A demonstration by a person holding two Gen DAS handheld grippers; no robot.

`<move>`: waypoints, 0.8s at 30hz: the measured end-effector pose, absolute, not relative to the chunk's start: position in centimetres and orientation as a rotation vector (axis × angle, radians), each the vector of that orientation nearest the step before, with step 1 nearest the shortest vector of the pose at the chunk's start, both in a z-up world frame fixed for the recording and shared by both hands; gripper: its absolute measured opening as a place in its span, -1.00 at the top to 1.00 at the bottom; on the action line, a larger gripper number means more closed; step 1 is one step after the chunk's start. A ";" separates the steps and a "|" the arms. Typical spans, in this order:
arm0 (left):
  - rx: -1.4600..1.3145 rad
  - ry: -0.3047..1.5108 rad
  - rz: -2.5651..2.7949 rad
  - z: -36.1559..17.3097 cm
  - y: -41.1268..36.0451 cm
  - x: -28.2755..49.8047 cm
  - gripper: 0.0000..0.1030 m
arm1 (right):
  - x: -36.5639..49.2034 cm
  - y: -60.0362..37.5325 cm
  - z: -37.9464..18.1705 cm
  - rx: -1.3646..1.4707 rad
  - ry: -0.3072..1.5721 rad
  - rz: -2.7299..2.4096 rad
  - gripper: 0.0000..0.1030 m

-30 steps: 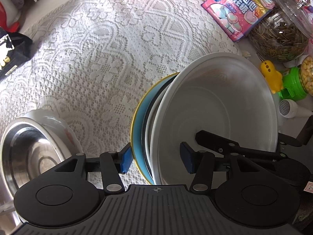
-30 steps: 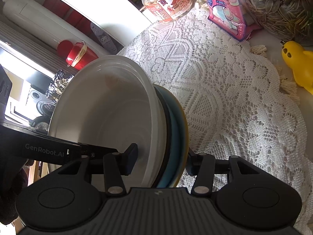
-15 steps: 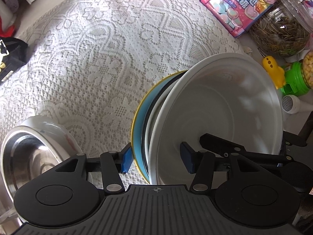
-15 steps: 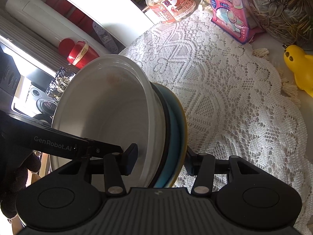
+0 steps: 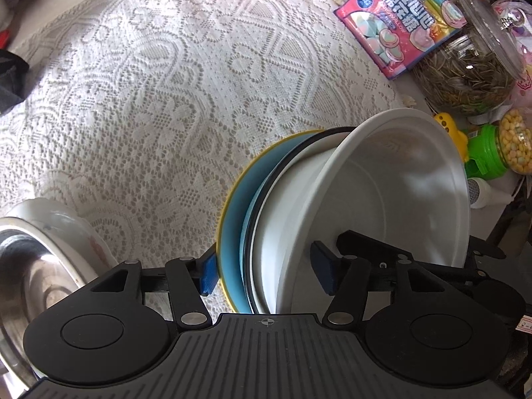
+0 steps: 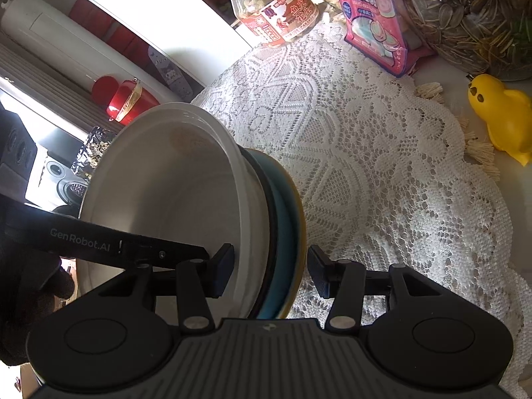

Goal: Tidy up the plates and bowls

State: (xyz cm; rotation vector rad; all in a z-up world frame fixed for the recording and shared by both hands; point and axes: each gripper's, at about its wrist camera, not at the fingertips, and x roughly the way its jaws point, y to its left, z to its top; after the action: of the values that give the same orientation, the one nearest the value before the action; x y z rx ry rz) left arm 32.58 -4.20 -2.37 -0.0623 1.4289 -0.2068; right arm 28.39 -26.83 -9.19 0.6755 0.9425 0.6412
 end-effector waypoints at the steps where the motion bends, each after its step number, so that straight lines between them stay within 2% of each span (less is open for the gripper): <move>1: -0.043 1.417 -0.213 -2.1 -4.4 32.5 -0.12 | 28.5 -27.1 -9.3 0.690 0.946 0.640 0.05; 3: -0.009 1.397 -0.219 -1.8 -4.8 32.3 -0.08 | 28.6 -27.3 -9.4 0.707 0.948 0.635 0.06; 9: 0.023 1.373 -0.181 -1.8 -5.6 31.7 -0.18 | 28.7 -27.1 -9.7 0.731 0.970 0.668 0.11; 24: 0.048 1.369 -0.151 -1.8 -6.4 31.7 -0.19 | 29.0 -27.7 -10.4 0.798 1.000 0.675 0.14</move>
State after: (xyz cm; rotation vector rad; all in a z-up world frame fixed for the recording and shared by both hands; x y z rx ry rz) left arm 31.73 -6.41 -1.77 0.0485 1.3688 -0.1509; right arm 28.99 -27.67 -10.36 0.7976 1.0002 0.6751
